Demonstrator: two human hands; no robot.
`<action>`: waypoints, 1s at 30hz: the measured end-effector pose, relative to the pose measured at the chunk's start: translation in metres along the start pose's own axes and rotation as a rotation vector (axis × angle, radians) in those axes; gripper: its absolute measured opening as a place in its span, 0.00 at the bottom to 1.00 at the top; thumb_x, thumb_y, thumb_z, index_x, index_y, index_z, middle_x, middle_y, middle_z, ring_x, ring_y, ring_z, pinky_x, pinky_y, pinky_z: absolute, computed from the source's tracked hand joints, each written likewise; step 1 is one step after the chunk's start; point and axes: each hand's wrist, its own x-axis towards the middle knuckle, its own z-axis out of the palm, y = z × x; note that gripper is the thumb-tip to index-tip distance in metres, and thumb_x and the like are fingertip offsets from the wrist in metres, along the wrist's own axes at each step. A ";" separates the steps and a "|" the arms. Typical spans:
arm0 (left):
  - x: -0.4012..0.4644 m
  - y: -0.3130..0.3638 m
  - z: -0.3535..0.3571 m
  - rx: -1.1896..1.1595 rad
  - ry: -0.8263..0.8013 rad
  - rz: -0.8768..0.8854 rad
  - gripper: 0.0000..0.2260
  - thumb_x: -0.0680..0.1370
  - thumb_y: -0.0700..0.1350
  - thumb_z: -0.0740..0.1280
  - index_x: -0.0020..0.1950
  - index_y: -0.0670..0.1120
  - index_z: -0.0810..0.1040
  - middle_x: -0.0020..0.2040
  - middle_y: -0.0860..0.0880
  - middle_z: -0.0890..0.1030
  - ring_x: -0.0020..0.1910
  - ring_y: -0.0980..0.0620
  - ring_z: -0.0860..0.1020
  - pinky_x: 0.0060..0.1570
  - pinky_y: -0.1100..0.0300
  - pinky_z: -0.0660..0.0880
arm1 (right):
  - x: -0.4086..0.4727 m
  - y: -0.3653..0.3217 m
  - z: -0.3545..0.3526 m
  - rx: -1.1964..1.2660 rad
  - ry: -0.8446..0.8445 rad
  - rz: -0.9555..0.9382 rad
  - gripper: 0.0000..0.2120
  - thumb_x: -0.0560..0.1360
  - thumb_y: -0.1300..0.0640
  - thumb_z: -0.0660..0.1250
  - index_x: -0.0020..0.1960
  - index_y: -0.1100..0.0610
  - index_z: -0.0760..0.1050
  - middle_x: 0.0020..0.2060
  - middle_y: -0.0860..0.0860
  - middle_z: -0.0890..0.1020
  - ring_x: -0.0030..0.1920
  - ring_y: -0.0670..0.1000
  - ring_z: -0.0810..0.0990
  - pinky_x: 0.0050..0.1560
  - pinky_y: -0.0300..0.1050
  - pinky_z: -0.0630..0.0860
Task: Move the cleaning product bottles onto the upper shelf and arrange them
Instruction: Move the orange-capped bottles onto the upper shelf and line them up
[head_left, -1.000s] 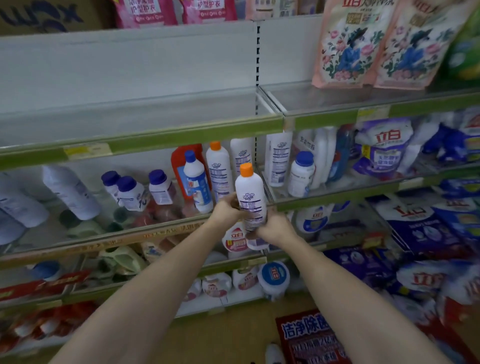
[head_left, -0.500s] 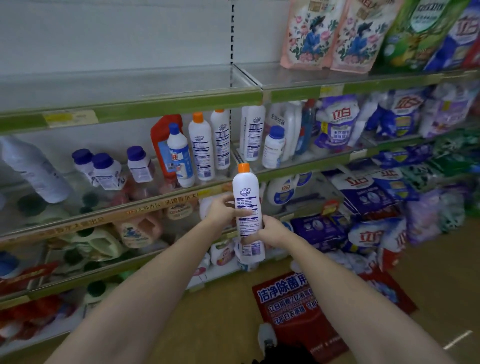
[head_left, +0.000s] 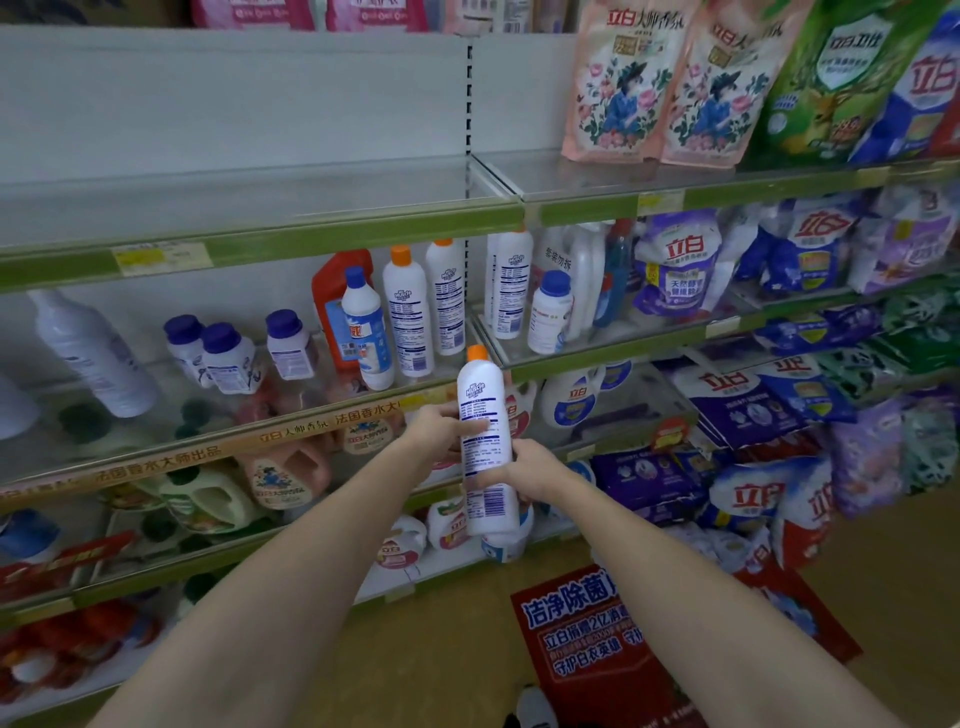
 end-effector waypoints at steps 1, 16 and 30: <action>0.001 0.000 0.001 0.015 -0.017 -0.013 0.19 0.73 0.43 0.78 0.62 0.42 0.80 0.50 0.42 0.86 0.46 0.43 0.86 0.46 0.50 0.83 | 0.000 0.002 -0.001 -0.020 0.012 -0.006 0.23 0.65 0.50 0.81 0.57 0.48 0.78 0.49 0.47 0.86 0.49 0.50 0.85 0.46 0.48 0.83; 0.015 0.011 0.054 -0.132 0.173 -0.148 0.31 0.67 0.53 0.82 0.61 0.38 0.75 0.50 0.40 0.83 0.48 0.41 0.83 0.49 0.46 0.82 | -0.005 0.010 -0.015 -0.517 0.238 -0.153 0.31 0.70 0.42 0.74 0.68 0.50 0.68 0.53 0.51 0.82 0.50 0.55 0.82 0.45 0.51 0.79; 0.020 0.035 0.056 -0.425 0.212 0.005 0.21 0.68 0.40 0.79 0.58 0.40 0.78 0.47 0.39 0.86 0.45 0.39 0.85 0.45 0.43 0.83 | 0.011 0.001 -0.059 -0.002 -0.125 -0.081 0.23 0.70 0.45 0.79 0.58 0.43 0.71 0.54 0.45 0.81 0.54 0.49 0.81 0.47 0.50 0.82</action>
